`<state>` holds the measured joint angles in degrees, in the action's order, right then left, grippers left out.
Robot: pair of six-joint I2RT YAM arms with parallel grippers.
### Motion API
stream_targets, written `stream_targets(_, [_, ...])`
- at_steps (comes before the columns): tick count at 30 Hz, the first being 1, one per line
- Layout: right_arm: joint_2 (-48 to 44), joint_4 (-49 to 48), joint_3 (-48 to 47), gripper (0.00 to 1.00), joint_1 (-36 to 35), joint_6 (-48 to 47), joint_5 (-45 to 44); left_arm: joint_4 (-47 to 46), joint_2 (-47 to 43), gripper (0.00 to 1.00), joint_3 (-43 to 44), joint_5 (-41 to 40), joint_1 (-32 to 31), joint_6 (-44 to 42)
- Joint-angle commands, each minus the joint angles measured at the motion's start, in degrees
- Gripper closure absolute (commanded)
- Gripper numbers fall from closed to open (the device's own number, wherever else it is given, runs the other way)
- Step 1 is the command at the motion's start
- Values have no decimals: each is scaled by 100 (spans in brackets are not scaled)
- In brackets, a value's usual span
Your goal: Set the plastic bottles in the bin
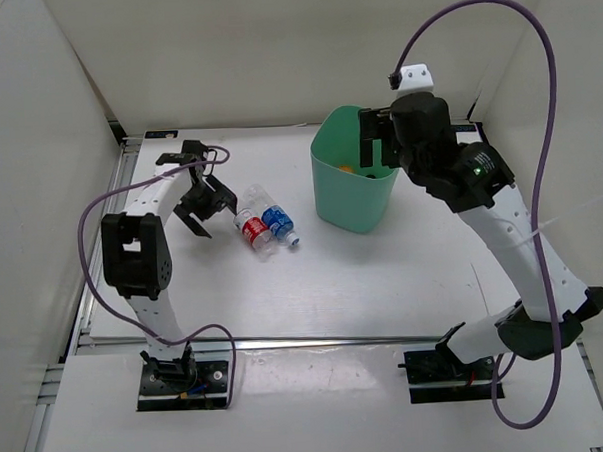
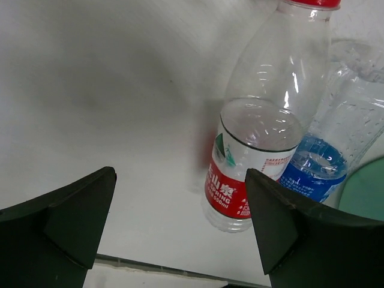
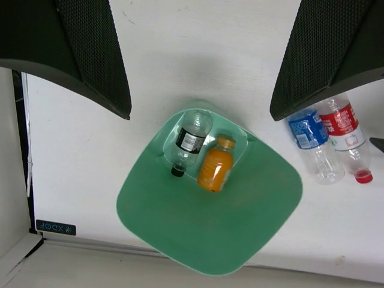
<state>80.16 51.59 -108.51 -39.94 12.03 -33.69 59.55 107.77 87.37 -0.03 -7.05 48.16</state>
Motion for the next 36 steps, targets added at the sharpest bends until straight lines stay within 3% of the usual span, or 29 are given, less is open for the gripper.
stream_targets(1, [17,254,-12,0,-31,80,-102,-162,-1,0,298,556,-42,123])
stream_targets(22, [-255,97,628,0,-31,-254,-111,-479,912,0,544,829,-473,-272])
stream_targets(26, [-317,97,752,0,-31,-254,-111,-479,1035,9,438,961,-526,-386])
stream_targets(29, [-317,44,875,0,-31,-254,-111,-532,1036,22,202,961,-526,-439])
stream_targets(30, [-317,44,875,0,-31,-254,-111,-532,1036,31,88,961,-526,-500])
stream_targets(33, [-317,44,937,0,-31,-254,-111,-532,913,42,-141,839,-526,-553])
stream_targets(36, [-370,44,998,0,-31,-254,-164,-532,773,63,-194,786,-526,-553])
